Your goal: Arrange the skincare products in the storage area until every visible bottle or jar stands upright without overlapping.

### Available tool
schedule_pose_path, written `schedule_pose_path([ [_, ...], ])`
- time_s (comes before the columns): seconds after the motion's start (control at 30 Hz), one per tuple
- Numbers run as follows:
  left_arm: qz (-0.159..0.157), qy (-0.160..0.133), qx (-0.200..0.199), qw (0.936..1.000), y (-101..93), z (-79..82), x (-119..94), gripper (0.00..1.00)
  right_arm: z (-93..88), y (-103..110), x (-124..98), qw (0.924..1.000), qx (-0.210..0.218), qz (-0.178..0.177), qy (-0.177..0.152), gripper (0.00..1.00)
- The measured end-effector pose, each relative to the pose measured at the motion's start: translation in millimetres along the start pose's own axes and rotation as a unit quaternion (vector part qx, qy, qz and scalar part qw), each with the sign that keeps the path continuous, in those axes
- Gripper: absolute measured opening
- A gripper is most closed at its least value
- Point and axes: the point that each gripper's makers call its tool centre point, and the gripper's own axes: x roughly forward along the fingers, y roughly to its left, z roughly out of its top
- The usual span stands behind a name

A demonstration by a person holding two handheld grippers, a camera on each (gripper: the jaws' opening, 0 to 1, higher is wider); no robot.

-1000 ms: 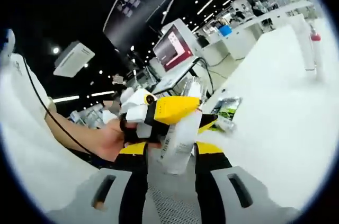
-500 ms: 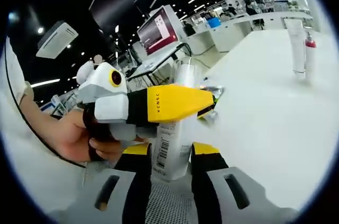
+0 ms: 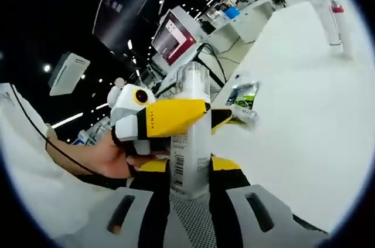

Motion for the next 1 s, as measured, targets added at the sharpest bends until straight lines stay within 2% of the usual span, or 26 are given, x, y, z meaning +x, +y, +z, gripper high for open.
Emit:
schedule_pose_path([
  [0.07,-0.029,0.006,-0.009,0.9995,-7.8,0.9,-2.1,0.24,2.7,9.7,-1.3,0.9993,0.013,0.033,-0.006,0.22],
  [0.13,-0.048,0.009,-0.010,0.9987,-13.1,1.6,-3.3,0.24,4.3,17.5,-3.2,0.9962,0.047,0.072,-0.011,0.22],
  [0.17,-0.063,0.014,-0.024,0.9976,-17.6,0.7,-4.3,0.25,5.6,23.4,-5.3,0.9906,0.087,0.105,-0.011,0.22],
  [0.2,-0.069,0.010,-0.030,0.9971,-19.5,2.1,-4.2,0.25,9.3,26.3,-7.1,0.9881,0.091,0.123,-0.022,0.22],
  [0.23,-0.090,0.005,-0.046,0.9949,-27.0,5.0,-5.4,0.25,12.5,31.7,-10.2,0.9829,0.108,0.146,-0.026,0.22],
  [0.33,-0.110,0.004,-0.055,0.9924,-35.8,6.6,-6.1,0.25,16.9,39.5,-14.9,0.9762,0.115,0.181,-0.034,0.22],
  [0.57,-0.105,0.006,-0.068,0.9921,-34.2,6.8,-8.8,0.24,15.5,41.4,-13.1,0.9726,0.129,0.191,-0.030,0.23],
  [0.63,-0.084,-0.001,-0.071,0.9939,-27.4,8.0,-8.2,0.24,15.5,35.9,-10.9,0.9756,0.125,0.178,-0.032,0.23],
  [0.7,-0.046,-0.014,-0.043,0.9979,-16.9,10.2,-7.6,0.24,13.5,24.2,-5.3,0.9889,0.071,0.126,-0.036,0.23],
  [0.73,-0.025,-0.017,-0.022,0.9993,-11.0,11.1,-8.0,0.24,13.1,15.1,-3.6,0.9946,0.041,0.087,-0.038,0.22],
  [0.83,0.058,-0.009,0.004,0.9983,9.3,8.9,-8.1,0.24,8.4,2.0,-0.3,0.9991,0.002,0.033,-0.026,0.20],
  [0.93,0.095,-0.016,0.010,0.9953,14.8,7.0,-5.0,0.24,3.9,-5.6,3.0,0.9997,-0.021,0.004,-0.012,0.23],
  [1.0,0.115,-0.009,0.028,0.9929,17.3,2.6,-3.2,0.24,1.8,-6.4,4.3,0.9995,-0.030,0.000,-0.008,0.21],
])
